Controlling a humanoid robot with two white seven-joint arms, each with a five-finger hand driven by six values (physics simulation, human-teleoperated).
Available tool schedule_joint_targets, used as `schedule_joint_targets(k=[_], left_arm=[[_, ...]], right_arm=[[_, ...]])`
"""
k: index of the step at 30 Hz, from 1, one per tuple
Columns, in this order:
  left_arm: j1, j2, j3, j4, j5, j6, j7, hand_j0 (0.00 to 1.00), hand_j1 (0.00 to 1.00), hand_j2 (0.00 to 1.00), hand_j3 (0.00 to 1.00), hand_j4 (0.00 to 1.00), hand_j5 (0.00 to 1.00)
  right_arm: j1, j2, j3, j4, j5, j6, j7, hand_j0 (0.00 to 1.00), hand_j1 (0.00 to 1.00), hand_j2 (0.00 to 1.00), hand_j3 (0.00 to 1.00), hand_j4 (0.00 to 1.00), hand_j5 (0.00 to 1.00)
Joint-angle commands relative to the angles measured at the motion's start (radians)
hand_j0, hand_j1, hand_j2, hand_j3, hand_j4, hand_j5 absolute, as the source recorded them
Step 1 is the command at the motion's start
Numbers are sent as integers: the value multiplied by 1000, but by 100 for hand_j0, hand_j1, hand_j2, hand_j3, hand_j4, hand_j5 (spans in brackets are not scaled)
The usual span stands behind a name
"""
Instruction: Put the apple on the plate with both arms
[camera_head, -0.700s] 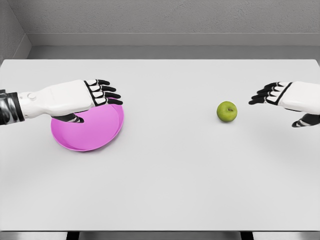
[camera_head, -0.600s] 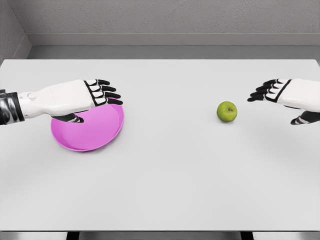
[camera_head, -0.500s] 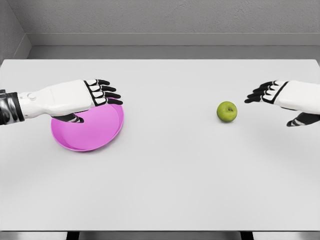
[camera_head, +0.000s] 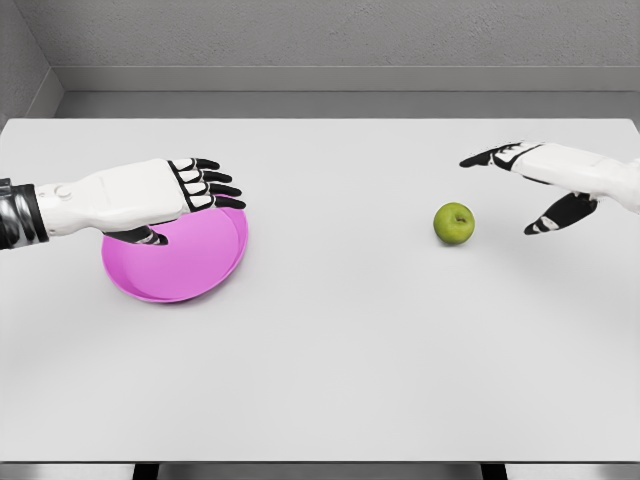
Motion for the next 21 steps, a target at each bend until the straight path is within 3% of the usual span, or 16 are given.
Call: schedule_joint_targets(k=[1,4,8,21], left_arm=[[0,1,1,0,6,1,1,100,100,100,100,100,100],[0,1,0,1,6,1,1,100,100,100,100,100,100],[0,1,0,1,5,1,1,100,100,100,100,100,100],[0,1,0,1,5,1,1,100,100,100,100,100,100]], right_arm=[[0,23,78,14,38,25,0,100,100,100,100,100,100],[0,43,101,16,97,25,0,100,100,100,100,100,100],[-38,78,126,80,101,25,0,100,100,100,100,100,100],[-107,161,181,183,101,24,0,100,100,100,100,100,100]])
